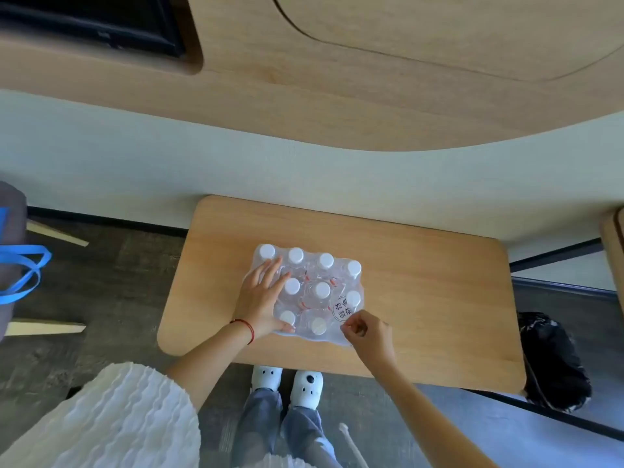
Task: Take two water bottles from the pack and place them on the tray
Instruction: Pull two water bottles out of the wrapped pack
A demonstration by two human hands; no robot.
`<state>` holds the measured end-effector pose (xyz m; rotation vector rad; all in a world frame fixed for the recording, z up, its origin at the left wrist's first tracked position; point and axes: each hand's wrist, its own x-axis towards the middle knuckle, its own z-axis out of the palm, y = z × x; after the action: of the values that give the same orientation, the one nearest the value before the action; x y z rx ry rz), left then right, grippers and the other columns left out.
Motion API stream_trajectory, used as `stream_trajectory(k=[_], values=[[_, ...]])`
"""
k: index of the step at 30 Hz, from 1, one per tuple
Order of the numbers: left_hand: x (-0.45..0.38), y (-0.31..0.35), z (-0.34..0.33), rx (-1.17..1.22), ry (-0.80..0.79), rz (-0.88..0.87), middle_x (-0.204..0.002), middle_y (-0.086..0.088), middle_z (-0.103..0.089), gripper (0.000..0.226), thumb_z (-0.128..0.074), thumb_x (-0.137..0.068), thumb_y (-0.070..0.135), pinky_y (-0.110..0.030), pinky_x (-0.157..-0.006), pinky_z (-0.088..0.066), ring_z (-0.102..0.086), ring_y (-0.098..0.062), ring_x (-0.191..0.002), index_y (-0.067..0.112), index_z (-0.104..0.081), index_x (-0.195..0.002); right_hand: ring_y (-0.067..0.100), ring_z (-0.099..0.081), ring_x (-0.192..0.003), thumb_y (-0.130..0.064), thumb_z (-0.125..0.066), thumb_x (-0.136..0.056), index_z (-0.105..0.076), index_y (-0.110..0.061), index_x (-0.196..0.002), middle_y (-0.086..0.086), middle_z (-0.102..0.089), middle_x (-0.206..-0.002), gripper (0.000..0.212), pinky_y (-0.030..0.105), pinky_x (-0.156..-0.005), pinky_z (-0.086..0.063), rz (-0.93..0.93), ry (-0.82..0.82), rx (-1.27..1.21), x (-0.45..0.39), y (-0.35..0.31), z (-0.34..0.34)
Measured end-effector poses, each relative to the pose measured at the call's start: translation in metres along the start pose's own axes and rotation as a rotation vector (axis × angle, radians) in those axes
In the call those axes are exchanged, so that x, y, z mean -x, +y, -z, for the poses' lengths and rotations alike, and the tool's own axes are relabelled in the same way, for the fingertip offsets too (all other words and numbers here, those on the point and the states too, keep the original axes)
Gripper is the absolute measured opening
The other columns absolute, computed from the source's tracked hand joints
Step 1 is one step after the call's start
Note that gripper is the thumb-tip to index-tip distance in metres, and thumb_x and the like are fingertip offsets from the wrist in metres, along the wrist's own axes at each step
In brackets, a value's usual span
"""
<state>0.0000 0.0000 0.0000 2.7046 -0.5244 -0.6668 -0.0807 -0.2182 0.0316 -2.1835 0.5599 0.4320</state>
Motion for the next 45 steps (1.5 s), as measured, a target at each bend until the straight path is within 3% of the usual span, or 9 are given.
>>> stream_trajectory(k=[5,11,15,22,28,34,37,40,45], values=[[-0.001,-0.006,-0.005,0.051,0.033,-0.014,-0.160,0.000,0.007,0.110,-0.073,-0.057,0.063,-0.044,-0.117,-0.007,0.006,-0.022,-0.146,0.027,-0.020,-0.147,0.030,-0.060,-0.089,-0.005,-0.073,-0.067,-0.070,-0.010,-0.079,0.008,-0.067,-0.091,0.013,0.039,-0.076,-0.050,0.373,0.276,0.525,-0.013,-0.033,-0.007],[0.000,-0.009,-0.011,0.100,0.071,-0.042,-0.160,0.001,0.007,0.111,-0.072,-0.058,0.062,-0.045,-0.117,-0.006,0.008,-0.021,-0.146,0.028,-0.016,-0.147,0.028,-0.044,-0.120,-0.018,-0.051,-0.095,-0.044,-0.011,-0.131,0.012,-0.049,-0.130,0.037,0.036,-0.092,-0.047,0.322,-0.101,0.650,-0.055,-0.067,-0.034],[-0.001,-0.015,-0.018,0.225,0.097,-0.047,-0.160,0.005,0.003,0.119,-0.076,-0.056,0.059,-0.043,-0.117,-0.005,0.009,-0.015,-0.145,0.031,-0.006,-0.147,0.032,-0.053,-0.111,-0.025,-0.051,-0.096,-0.038,-0.016,-0.137,0.017,-0.064,-0.112,0.044,0.037,-0.087,-0.047,0.254,-0.116,0.745,-0.065,-0.052,-0.042],[-0.004,-0.024,-0.028,0.302,0.130,-0.085,-0.157,0.012,0.005,0.118,-0.073,-0.053,0.065,-0.044,-0.115,-0.006,0.010,-0.007,-0.140,0.038,-0.005,-0.145,0.033,-0.058,-0.094,-0.021,-0.063,-0.088,-0.052,-0.007,-0.114,0.021,-0.065,-0.094,0.032,0.038,-0.078,-0.046,0.297,-0.110,0.472,-0.065,-0.044,-0.033],[-0.004,-0.025,-0.030,0.307,0.142,-0.098,-0.158,0.012,0.004,0.117,-0.072,-0.053,0.066,-0.044,-0.115,-0.007,0.010,-0.007,-0.141,0.042,-0.001,-0.144,0.028,-0.059,-0.079,-0.023,-0.066,-0.088,-0.053,-0.007,-0.114,0.016,-0.064,-0.096,0.033,0.035,-0.067,-0.046,0.463,-0.029,0.501,-0.047,-0.057,-0.012],[-0.001,-0.011,-0.013,0.359,0.080,-0.028,-0.160,0.003,-0.002,0.122,-0.080,-0.055,0.055,-0.048,-0.118,-0.011,0.001,-0.019,-0.145,0.027,-0.006,-0.148,0.021,-0.045,-0.051,-0.020,-0.073,-0.076,-0.057,-0.007,-0.095,-0.003,-0.052,-0.061,0.028,0.025,-0.048,-0.034,0.535,0.088,0.263,-0.016,-0.110,0.034],[0.003,0.012,0.030,0.760,0.009,0.015,-0.155,0.010,-0.017,0.119,-0.085,-0.058,0.042,-0.036,-0.114,-0.015,-0.009,-0.014,-0.143,0.036,-0.006,-0.147,0.020,-0.043,-0.048,-0.018,-0.074,-0.072,-0.058,-0.009,-0.087,-0.010,-0.045,-0.051,0.024,0.025,-0.047,-0.037,0.528,0.101,0.169,-0.005,-0.141,0.058],[0.008,0.030,0.080,1.000,-0.079,-0.166,-0.136,0.037,-0.040,0.102,-0.085,-0.057,0.033,-0.005,-0.102,-0.030,-0.031,0.013,-0.131,0.052,-0.025,-0.136,0.008,-0.043,-0.044,-0.016,-0.074,-0.068,-0.058,-0.016,-0.080,-0.015,-0.044,-0.048,0.021,0.012,-0.044,-0.033,0.533,0.082,0.111,0.007,-0.165,0.072],[0.019,0.050,0.118,1.065,-0.262,-0.250,-0.097,0.027,-0.070,0.065,-0.085,-0.052,0.034,-0.011,-0.079,-0.051,-0.064,0.005,-0.097,0.034,-0.054,-0.109,0.003,-0.047,-0.046,-0.016,-0.075,-0.069,-0.053,-0.020,-0.074,-0.014,-0.048,-0.048,0.022,0.009,-0.046,-0.037,0.546,0.118,-0.066,0.015,-0.193,0.077]])
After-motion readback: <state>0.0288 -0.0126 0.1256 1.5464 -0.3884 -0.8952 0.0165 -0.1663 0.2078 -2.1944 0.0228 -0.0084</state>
